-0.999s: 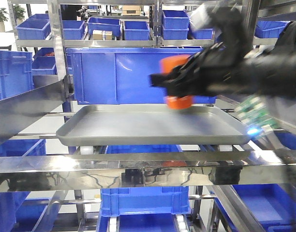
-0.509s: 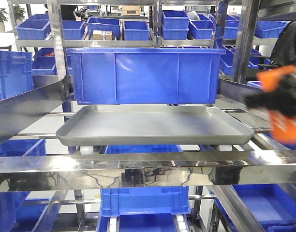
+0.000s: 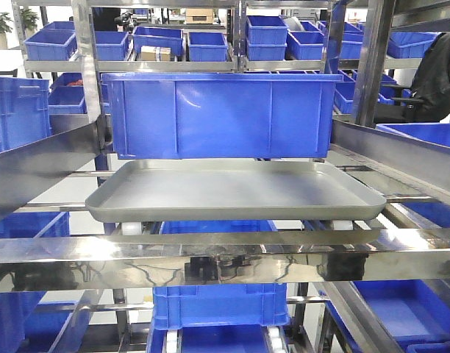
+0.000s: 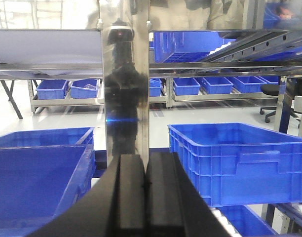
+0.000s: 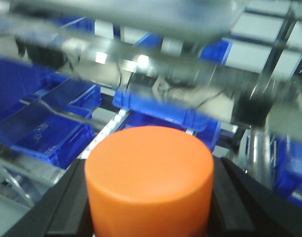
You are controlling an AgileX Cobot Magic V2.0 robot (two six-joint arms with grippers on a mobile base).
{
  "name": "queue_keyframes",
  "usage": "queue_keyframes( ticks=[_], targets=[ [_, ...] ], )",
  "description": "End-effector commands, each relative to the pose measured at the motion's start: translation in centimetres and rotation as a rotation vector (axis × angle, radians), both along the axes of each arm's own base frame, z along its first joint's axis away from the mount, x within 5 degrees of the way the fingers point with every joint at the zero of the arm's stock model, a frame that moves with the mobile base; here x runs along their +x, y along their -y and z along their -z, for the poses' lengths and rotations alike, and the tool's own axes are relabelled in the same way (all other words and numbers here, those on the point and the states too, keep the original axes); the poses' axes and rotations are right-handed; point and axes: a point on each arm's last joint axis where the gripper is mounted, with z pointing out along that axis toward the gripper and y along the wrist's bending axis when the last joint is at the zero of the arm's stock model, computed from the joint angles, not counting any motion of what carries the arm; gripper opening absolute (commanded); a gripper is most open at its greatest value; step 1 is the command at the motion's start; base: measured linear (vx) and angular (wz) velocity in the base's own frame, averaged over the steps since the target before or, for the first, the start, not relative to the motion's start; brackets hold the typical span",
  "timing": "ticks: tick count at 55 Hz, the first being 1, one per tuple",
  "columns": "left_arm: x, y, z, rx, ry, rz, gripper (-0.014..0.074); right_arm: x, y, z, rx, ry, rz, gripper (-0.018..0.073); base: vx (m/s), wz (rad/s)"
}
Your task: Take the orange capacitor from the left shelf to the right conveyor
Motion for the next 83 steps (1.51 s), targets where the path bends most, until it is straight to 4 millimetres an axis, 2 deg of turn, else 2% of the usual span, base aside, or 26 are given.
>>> queue_keyframes(
  ticks=[1,15,40,83],
  targets=[
    [0.0,0.0,0.3,-0.009,0.061,-0.001,-0.0006,-0.6,0.3,-0.5,0.047,0.137,0.008,0.0328,0.0,0.0],
    [0.0,0.0,0.3,-0.009,0.061,-0.001,-0.0006,-1.7,0.7,2.1,0.051,0.149,0.014,0.0328,0.0,0.0],
    [0.0,0.0,0.3,-0.009,0.061,-0.001,-0.0006,-0.6,0.4,6.5,-0.011,0.102,0.002,0.0328,0.0,0.0],
    [0.0,0.0,0.3,-0.009,0.061,-0.001,-0.0006,-0.6,0.4,6.6,-0.008,0.107,0.004,0.0328,0.0,0.0]
  ],
)
